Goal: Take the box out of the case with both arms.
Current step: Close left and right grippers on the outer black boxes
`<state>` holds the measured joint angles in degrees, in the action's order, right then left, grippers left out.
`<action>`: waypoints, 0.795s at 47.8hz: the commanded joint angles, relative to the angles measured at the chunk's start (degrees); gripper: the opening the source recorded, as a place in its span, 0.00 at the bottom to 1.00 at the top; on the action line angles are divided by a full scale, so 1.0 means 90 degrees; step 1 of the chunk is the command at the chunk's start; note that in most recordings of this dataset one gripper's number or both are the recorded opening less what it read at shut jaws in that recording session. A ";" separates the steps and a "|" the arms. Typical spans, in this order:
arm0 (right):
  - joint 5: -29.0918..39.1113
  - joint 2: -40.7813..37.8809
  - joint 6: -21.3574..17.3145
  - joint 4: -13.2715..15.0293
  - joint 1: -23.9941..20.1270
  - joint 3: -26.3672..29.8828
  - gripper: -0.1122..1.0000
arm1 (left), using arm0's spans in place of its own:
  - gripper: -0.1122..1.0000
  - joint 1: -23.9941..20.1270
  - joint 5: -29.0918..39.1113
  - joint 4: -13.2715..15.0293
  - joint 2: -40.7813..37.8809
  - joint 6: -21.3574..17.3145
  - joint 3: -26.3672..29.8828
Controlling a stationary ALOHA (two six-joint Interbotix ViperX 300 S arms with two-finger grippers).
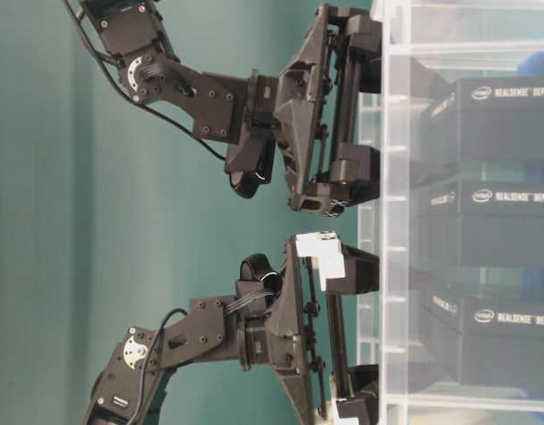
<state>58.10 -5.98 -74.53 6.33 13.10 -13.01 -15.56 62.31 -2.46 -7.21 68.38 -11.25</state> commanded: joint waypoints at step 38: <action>0.0117 0.0117 -0.0557 0.0020 -0.0039 0.0146 0.72 | 0.67 0.0156 0.0244 -0.0010 0.0293 0.0127 0.0039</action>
<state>58.97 -5.98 -79.63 6.42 13.10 -13.01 -14.59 63.98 -2.46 -6.59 69.61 -11.69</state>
